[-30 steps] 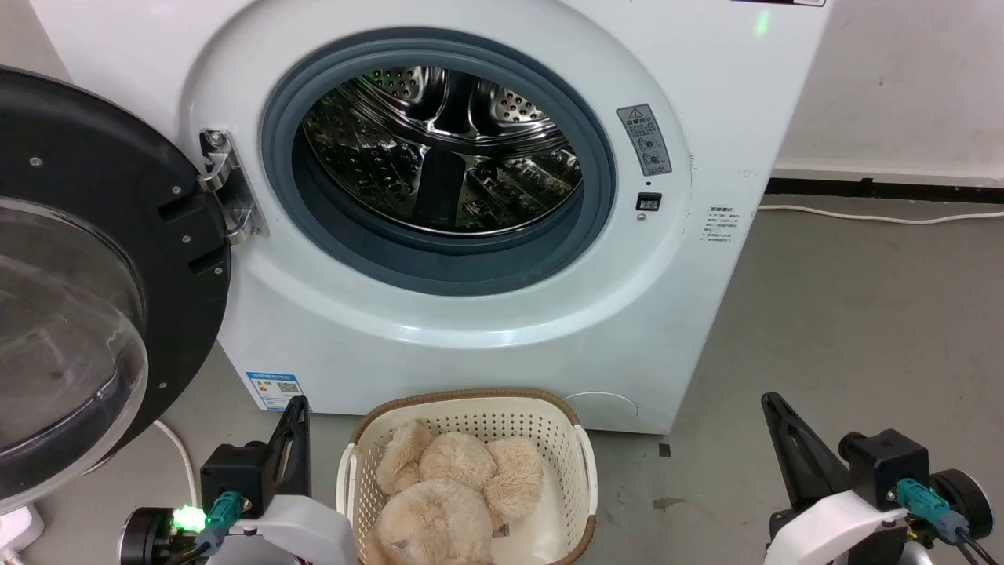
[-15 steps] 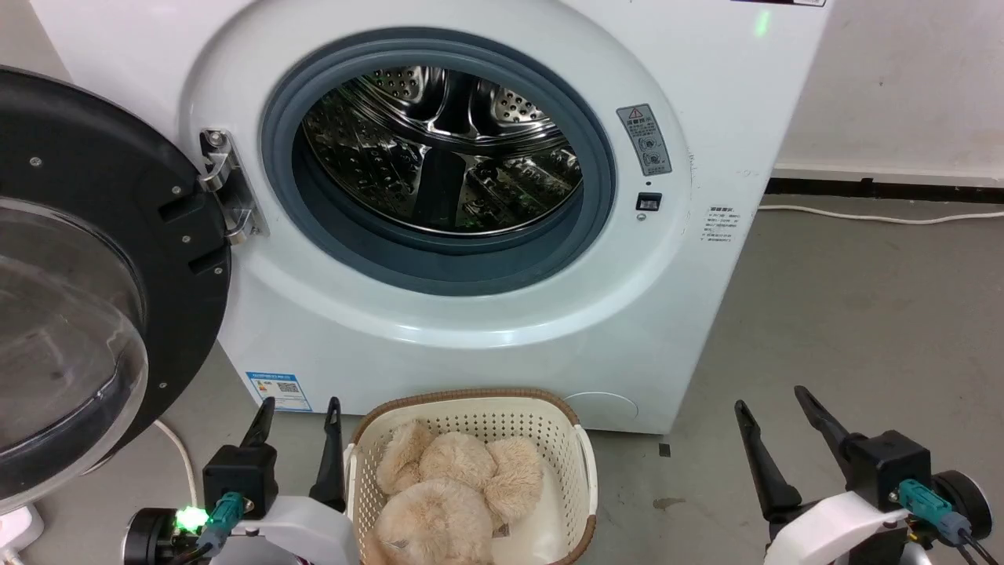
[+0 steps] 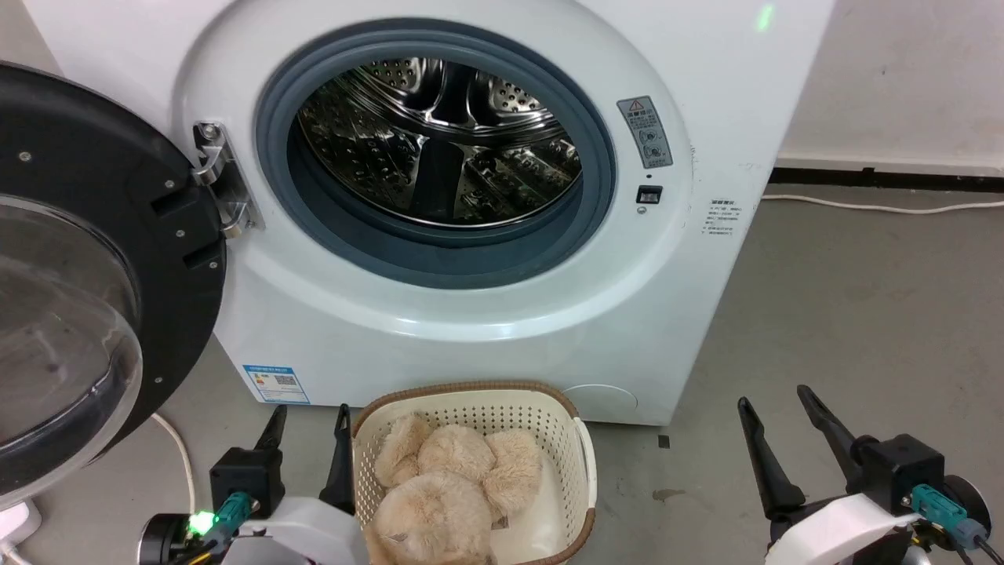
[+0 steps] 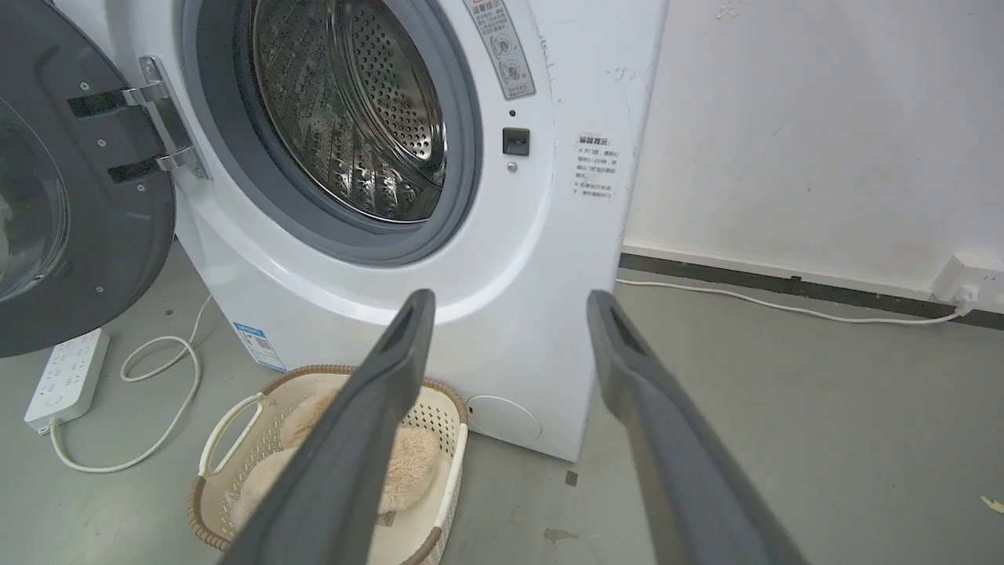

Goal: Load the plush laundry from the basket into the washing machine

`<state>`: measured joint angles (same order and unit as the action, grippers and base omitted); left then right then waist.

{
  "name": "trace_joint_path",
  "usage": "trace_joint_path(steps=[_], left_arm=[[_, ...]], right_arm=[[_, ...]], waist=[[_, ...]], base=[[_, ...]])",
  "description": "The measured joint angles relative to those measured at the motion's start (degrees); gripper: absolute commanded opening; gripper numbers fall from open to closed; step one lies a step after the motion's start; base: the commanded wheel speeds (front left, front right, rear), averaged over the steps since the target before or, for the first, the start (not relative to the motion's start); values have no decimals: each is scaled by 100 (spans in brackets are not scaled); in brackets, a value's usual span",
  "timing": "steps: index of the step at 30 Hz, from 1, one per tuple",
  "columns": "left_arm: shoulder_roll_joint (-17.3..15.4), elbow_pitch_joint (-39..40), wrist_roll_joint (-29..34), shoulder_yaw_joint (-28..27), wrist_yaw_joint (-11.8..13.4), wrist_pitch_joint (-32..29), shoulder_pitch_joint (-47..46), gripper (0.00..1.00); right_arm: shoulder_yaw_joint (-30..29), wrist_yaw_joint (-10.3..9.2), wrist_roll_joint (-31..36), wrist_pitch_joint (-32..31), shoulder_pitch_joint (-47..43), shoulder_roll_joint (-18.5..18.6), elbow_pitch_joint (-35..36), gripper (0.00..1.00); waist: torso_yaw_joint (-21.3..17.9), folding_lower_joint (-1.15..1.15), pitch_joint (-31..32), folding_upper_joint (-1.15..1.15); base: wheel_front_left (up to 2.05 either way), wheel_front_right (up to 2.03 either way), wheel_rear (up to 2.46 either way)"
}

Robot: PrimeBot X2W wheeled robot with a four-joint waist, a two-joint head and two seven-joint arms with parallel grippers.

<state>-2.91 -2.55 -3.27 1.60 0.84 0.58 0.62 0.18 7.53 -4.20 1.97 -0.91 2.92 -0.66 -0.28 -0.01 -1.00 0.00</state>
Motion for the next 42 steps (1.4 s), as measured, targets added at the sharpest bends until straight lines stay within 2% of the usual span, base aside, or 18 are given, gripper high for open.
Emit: trace_joint_path(steps=[20, 35, 42], left_arm=[[-69, -967, -353, 350, -60, -668, -791, 100], [-227, -1960, -678, 535, -83, -980, -1525, 100], [-321, -2416, -805, 669, -85, -1316, -1890, 100]], right_arm=[[-29, 0, -483, 220, 9, 0, -13, 100], [-53, 0, -969, 417, 72, 0, 22, 100], [-98, 0, -1158, 500, 153, 0, 131, 100]], waist=[[-158, 0, -573, 0], [-364, 0, -1427, 0], [-444, 0, -1847, 0]], base=[[0, 0, 0], [0, 0, 0], [0, 0, 0]])
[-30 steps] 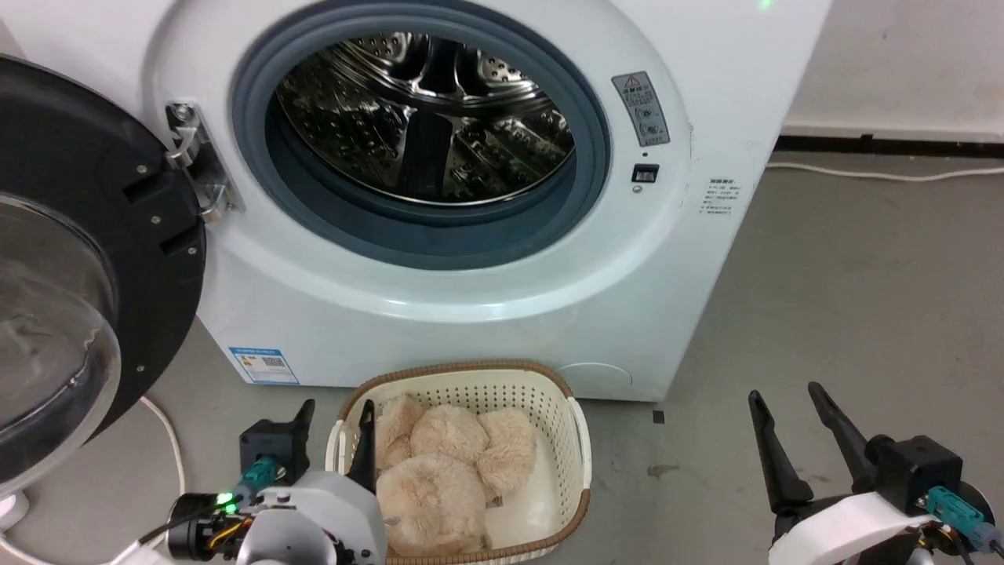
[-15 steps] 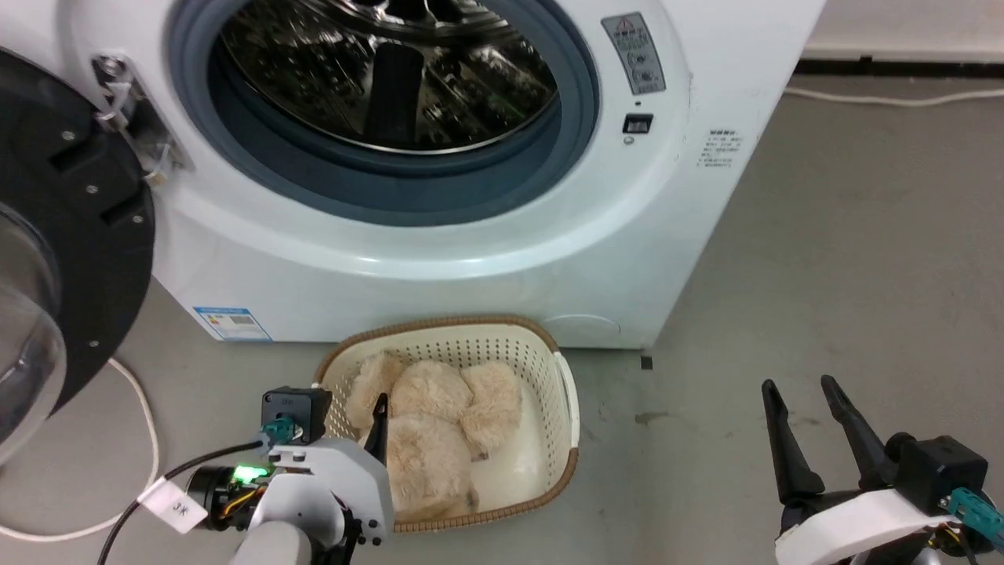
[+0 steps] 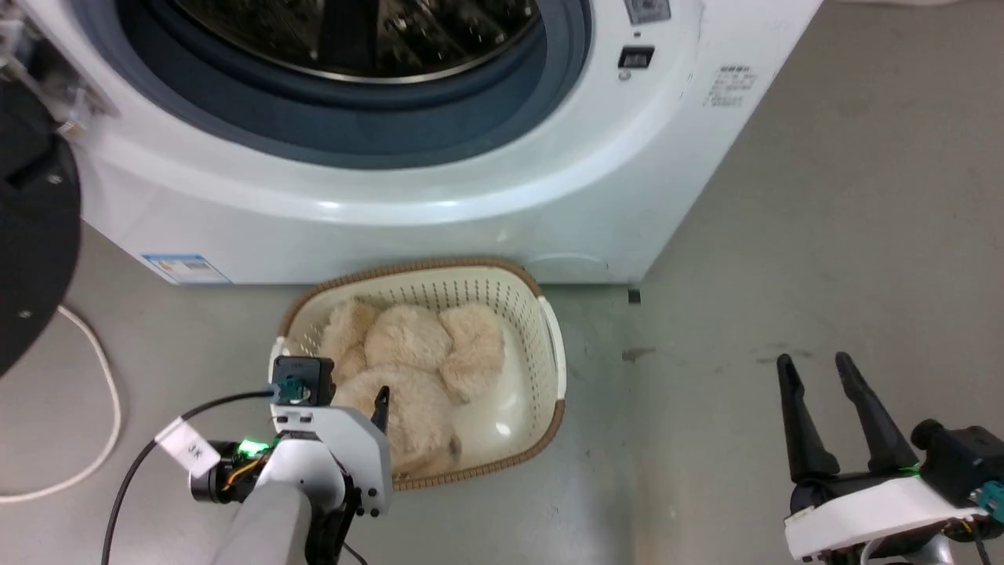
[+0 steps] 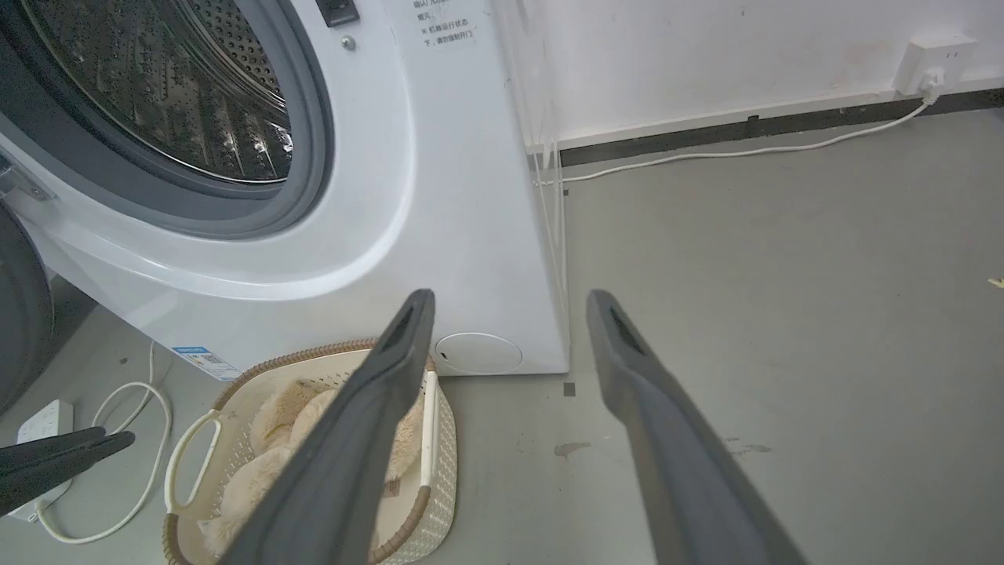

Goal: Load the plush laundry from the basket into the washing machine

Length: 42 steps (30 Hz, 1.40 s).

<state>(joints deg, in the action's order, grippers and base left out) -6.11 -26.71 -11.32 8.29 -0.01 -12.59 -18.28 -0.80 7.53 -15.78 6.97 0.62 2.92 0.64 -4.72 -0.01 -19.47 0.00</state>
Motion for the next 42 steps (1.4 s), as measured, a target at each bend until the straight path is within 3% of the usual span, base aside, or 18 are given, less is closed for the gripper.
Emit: trace_joint_path(steps=[9, 40, 41, 42], left_arm=[[-97, -531, -105, 207, 12, -343, -467, 100], [-510, -1983, -327, 1098, 565, -1464, -1844, 100], [-534, -2003, -350, 1120, 567, -1462, -1878, 52], [-555, -2015, -360, 1135, 586, -1455, -1920, 22]], right_arm=[[-53, 0, -192, 100, 13, 0, 119, 100], [-77, 0, -1201, 460, 113, 0, 272, 100], [-77, 0, -1232, 479, 115, 0, 277, 100], [-78, 0, -1266, 482, 118, 0, 280, 100]], waist=[[-81, 0, -582, 0], [-458, 0, -2232, 0], [-472, 0, -2277, 0], [-486, 0, -2322, 0]], base=[[0, 0, 0], [0, 0, 0], [0, 0, 0], [0, 0, 0]])
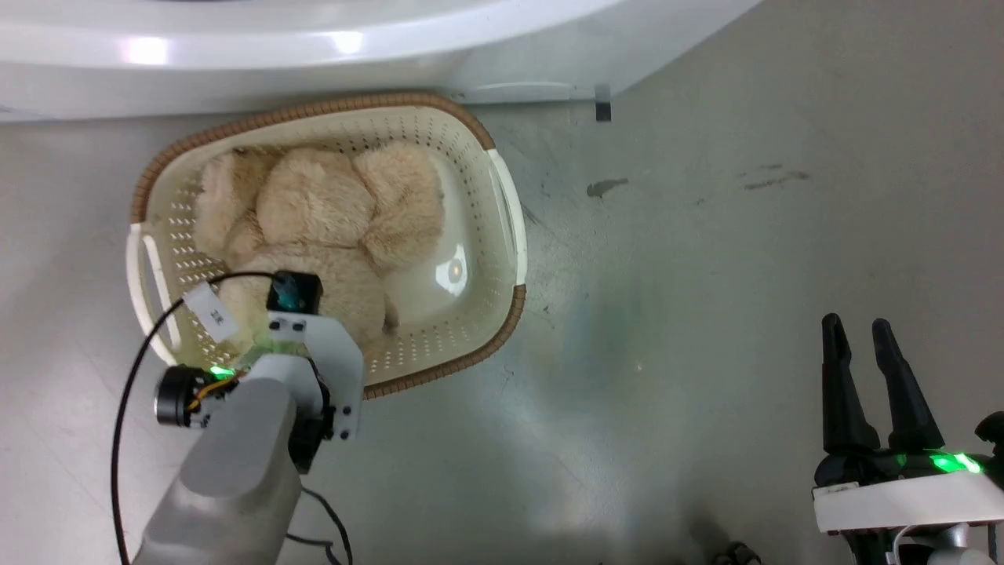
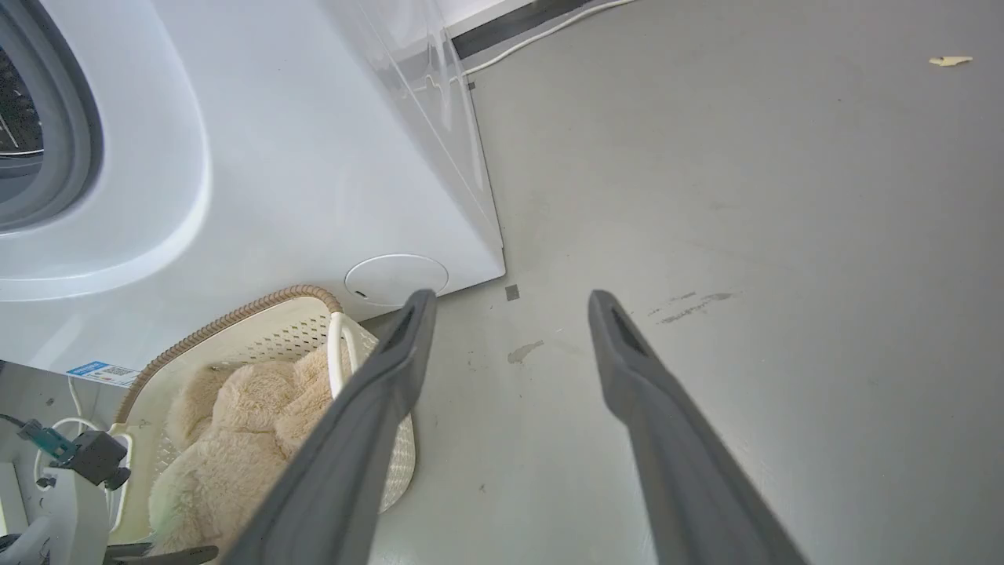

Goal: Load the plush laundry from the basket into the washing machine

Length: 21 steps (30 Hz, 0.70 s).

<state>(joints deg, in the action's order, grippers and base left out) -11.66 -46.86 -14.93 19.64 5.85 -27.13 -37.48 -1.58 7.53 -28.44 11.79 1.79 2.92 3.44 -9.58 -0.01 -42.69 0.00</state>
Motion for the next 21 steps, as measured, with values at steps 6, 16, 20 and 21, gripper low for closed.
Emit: trace_joint_path(steps=[6, 16, 20, 21], left_arm=[[-45, -146, -129, 135, 5, 41, -253, 0], [-65, -492, -424, 330, -45, -5, -572, 0], [-12, -664, -584, 383, -71, 53, -649, 0], [5, -705, -623, 392, -83, 71, -666, 0]], right_arm=[[0, 0, -210, 71, 16, 0, -3, 100], [15, 0, -475, 196, 137, 0, -90, 100], [21, 0, -588, 245, 160, -1, -172, 100], [24, 0, -597, 249, 176, -1, -193, 100]], waist=[[-56, 0, -256, 0], [-88, 1, -499, 0], [-62, 0, -459, 0], [-50, 1, -433, 0]], base=[[0, 0, 0], [0, 0, 0], [0, 0, 0], [0, 0, 0]])
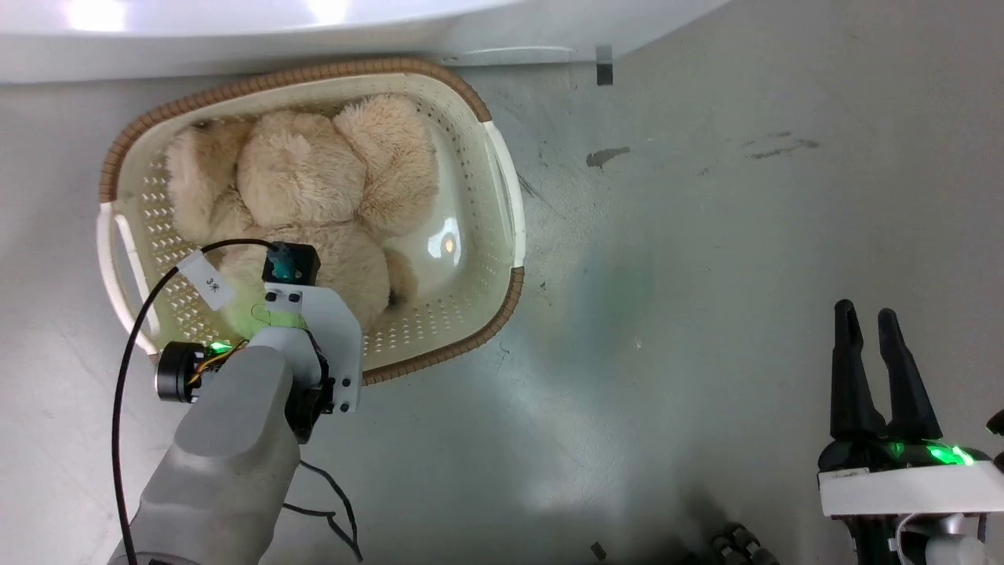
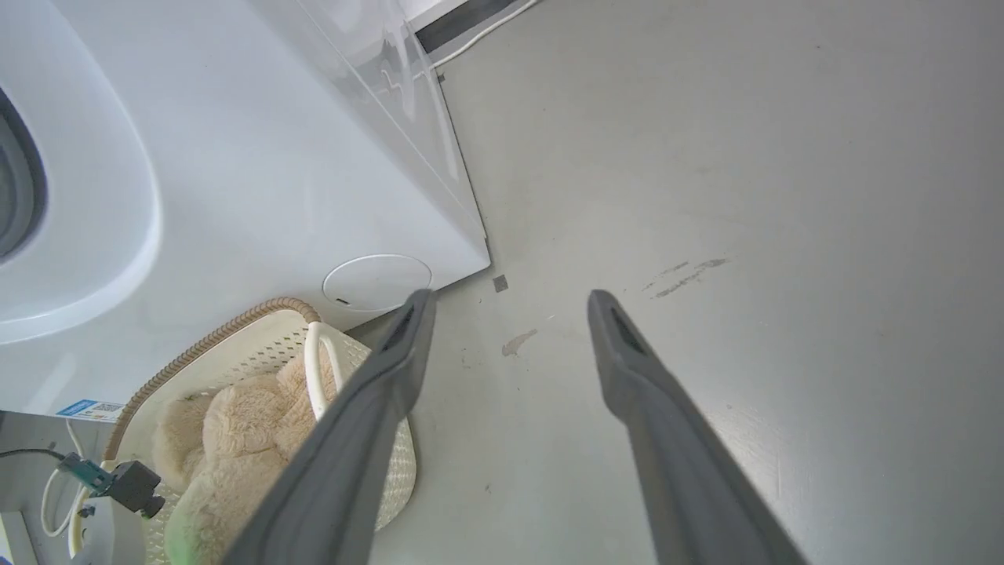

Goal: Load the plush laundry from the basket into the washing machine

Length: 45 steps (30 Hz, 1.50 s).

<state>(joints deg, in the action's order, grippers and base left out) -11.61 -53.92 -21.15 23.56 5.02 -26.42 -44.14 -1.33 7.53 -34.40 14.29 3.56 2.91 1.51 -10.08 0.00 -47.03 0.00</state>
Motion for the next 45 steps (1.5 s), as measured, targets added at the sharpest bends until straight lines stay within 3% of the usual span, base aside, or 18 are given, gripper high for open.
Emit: trace_joint_path(steps=[7, 17, 33, 45], left_arm=[[86, -189, -272, -37, -31, 394, -16, 0], [495, -186, -497, -46, -357, 1109, 68, 0], [764, 76, -887, -31, -722, 2117, 538, 0], [790, 1028, -870, 53, -606, 2856, 978, 0]], right_arm=[[4, 0, -80, 46, 109, -1, -248, 100], [-115, 0, 21, 46, 101, -2, -690, 100], [-234, 0, 119, 46, -312, -2, -1262, 100], [-347, -1, 155, 46, -681, -2, -1430, 100]], waist=[[66, 0, 443, 0], [337, 0, 1383, 0], [876, 1, 2909, 0], [1144, 2, 3840, 0]], base=[[0, 0, 0], [0, 0, 0], [0, 0, 0], [0, 0, 0]])
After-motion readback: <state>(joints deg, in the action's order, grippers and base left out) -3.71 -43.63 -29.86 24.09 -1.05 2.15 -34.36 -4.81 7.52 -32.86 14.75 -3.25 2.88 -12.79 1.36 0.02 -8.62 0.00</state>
